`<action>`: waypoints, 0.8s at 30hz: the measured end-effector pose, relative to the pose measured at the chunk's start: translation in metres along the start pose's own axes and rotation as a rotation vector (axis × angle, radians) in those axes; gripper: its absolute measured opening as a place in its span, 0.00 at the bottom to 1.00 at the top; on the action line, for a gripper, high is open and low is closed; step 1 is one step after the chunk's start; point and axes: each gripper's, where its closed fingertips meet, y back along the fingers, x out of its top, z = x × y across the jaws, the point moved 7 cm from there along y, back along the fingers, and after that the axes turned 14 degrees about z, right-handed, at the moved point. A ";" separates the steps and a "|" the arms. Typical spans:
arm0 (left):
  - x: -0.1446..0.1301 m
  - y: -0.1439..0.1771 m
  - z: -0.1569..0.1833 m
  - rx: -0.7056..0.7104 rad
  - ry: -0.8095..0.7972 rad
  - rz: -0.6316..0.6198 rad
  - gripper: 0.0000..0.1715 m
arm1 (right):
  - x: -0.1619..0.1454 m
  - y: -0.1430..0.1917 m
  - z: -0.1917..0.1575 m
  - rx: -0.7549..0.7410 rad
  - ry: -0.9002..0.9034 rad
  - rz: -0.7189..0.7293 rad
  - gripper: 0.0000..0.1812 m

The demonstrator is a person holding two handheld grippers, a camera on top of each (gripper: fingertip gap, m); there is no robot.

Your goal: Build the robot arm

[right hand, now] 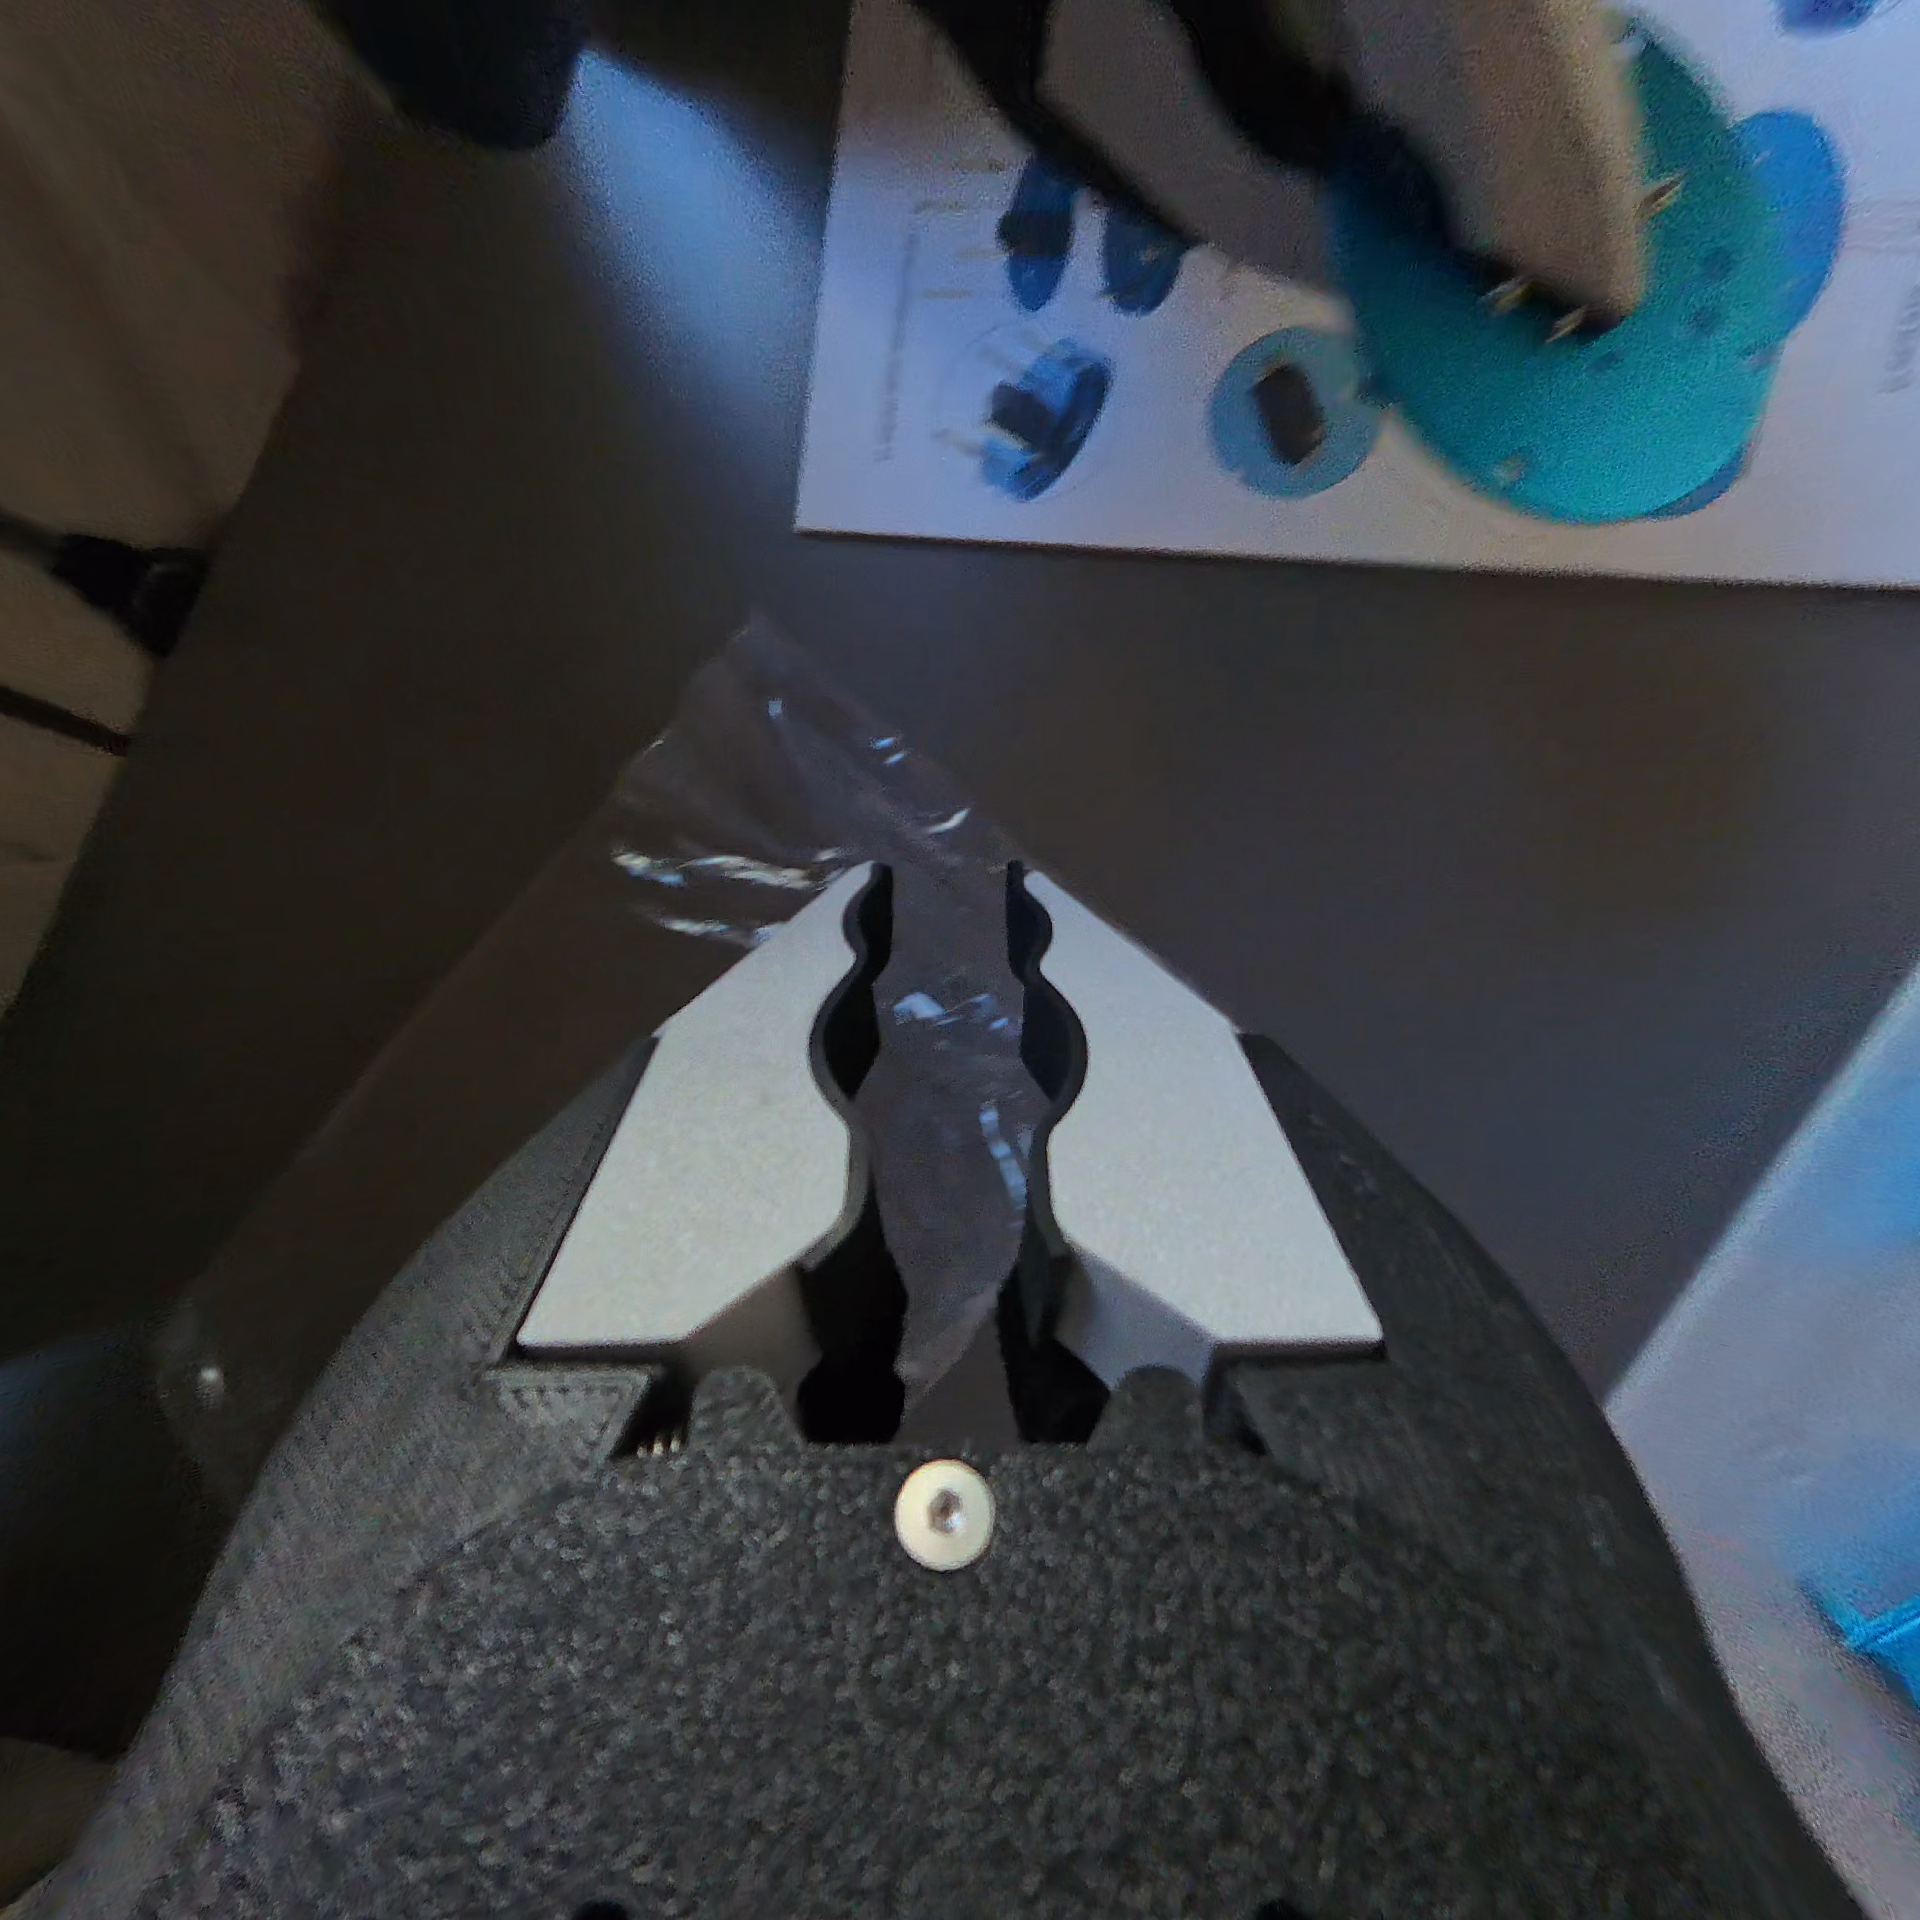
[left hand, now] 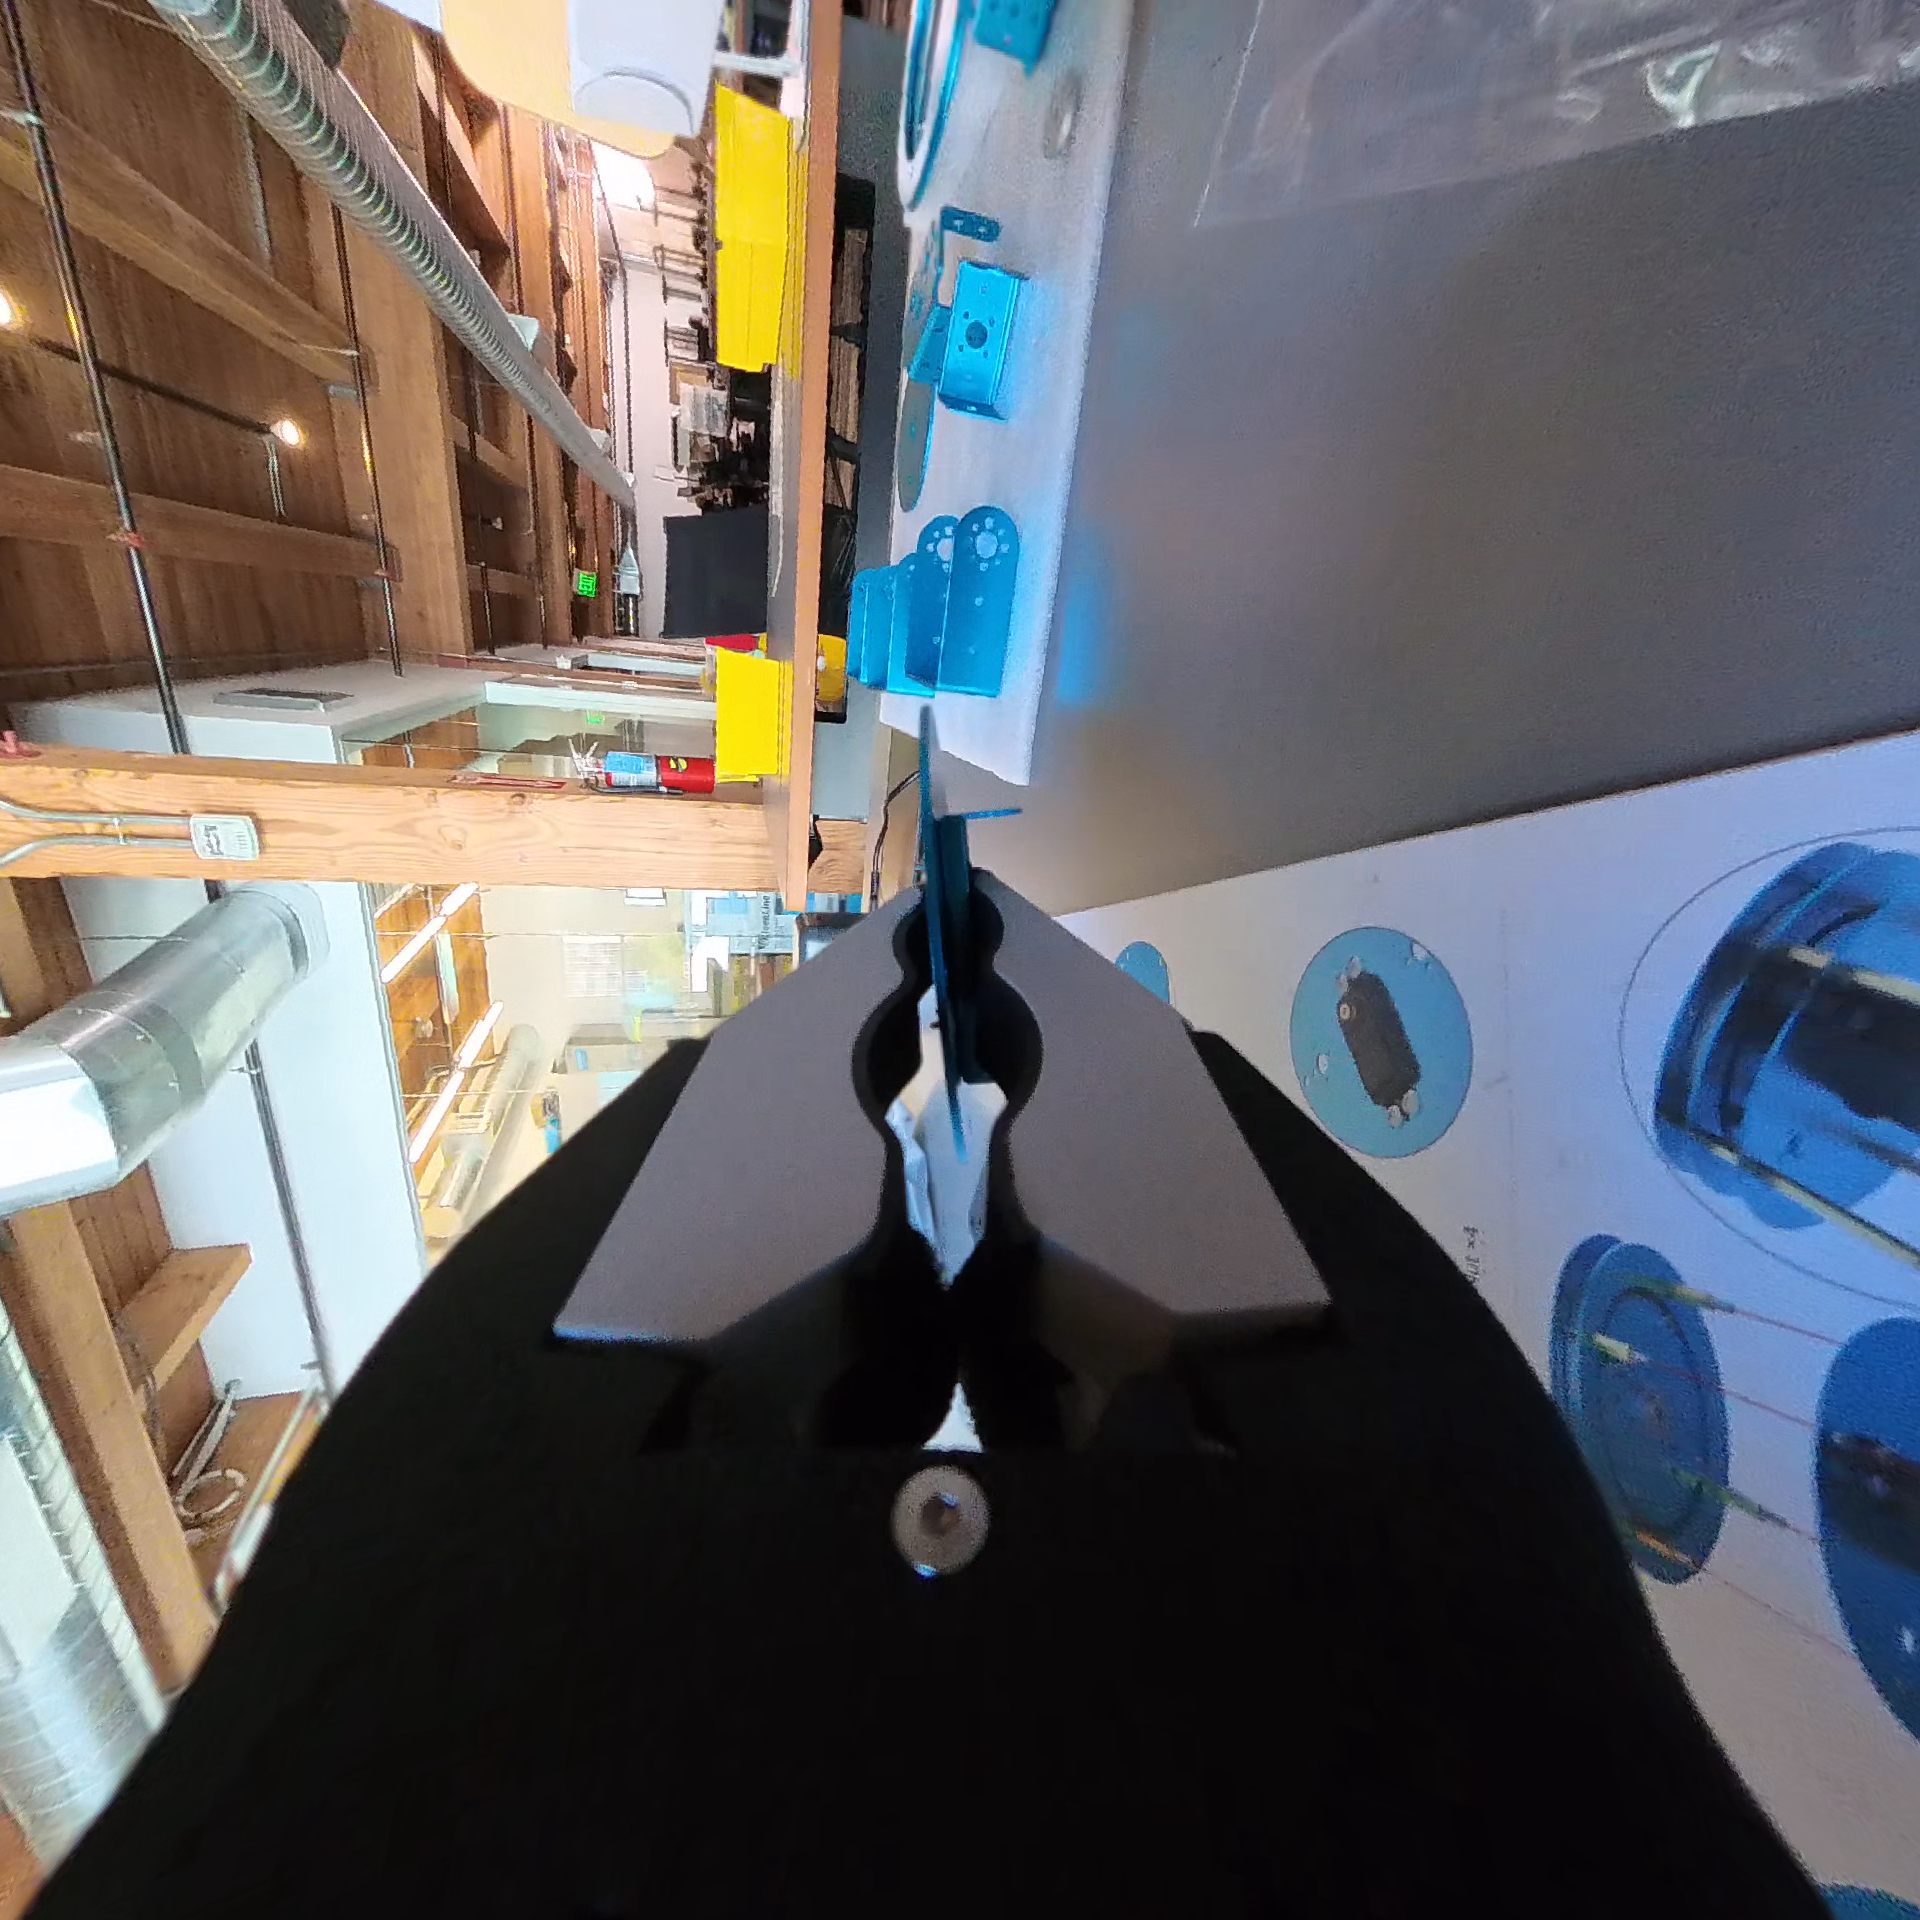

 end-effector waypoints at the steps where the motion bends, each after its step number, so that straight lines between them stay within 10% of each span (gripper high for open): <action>1: 0.000 0.000 -0.001 0.000 0.012 0.005 0.01 | -0.003 0.003 -0.013 -0.020 -0.016 -0.010 0.14; 7: 0.010 -0.002 0.005 -0.028 0.038 0.055 0.01 | -0.030 -0.001 -0.075 -0.200 -0.052 -0.019 0.12; 24: 0.025 -0.005 0.016 -0.064 0.012 0.114 0.01 | -0.025 -0.051 -0.052 -0.207 0.064 -0.201 0.07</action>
